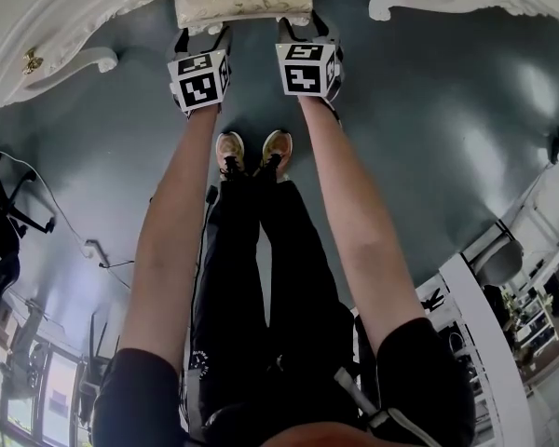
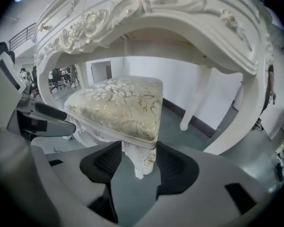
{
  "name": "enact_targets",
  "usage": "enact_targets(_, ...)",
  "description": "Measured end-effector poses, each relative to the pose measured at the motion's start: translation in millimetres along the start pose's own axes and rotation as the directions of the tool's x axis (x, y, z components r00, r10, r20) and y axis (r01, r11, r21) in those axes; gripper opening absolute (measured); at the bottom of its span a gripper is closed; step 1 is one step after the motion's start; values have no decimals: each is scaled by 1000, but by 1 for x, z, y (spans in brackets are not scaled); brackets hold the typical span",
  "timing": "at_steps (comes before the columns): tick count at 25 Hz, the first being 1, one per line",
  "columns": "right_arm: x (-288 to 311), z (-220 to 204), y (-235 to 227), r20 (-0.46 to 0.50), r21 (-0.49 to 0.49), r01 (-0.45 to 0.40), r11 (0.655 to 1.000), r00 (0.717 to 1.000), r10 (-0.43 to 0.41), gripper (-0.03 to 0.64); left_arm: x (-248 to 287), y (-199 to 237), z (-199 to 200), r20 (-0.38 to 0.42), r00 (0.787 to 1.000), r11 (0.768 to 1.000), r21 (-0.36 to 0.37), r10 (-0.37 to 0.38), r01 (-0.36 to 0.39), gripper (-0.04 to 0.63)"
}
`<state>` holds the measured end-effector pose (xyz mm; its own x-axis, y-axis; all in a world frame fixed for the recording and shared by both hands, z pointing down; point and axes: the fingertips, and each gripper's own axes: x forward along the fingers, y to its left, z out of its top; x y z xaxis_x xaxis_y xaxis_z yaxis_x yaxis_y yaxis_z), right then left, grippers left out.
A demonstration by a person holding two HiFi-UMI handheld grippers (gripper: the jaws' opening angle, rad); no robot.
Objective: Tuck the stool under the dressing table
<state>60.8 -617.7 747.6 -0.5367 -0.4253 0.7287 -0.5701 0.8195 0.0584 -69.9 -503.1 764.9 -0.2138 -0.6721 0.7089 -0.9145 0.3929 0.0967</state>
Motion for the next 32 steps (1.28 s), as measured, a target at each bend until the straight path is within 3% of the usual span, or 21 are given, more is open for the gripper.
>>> enact_targets(7, -76, 50, 28, 150, -76, -1, 997, 989, 13, 230, -76, -20, 48, 165, 985, 997, 69, -54, 43, 222)
enact_targets(11, -141, 92, 40, 239, -85, -1, 996, 971, 21, 198, -142, -37, 95, 250, 962, 985, 158, -111, 73, 166)
enact_targets(14, -202, 126, 47, 297, -106, 3, 994, 954, 29, 117, -205, -54, 135, 309, 935, 966, 239, -171, 98, 102)
enact_targets(18, -298, 193, 55, 394, -119, -14, 993, 917, 60, 22, -308, -76, 206, 382, 882, 938, 311, -274, 157, 47)
enact_targets(25, -502, 327, 72, 545, -191, -32, 981, 828, 133, 23, -498, -120, 333, 447, 774, 863, 441, -448, 246, 35)
enact_targets(32, -648, 412, 107, 662, -213, -82, 974, 721, 205, 21, -637, -128, 415, 540, 684, 846, 483, -491, 226, 35)
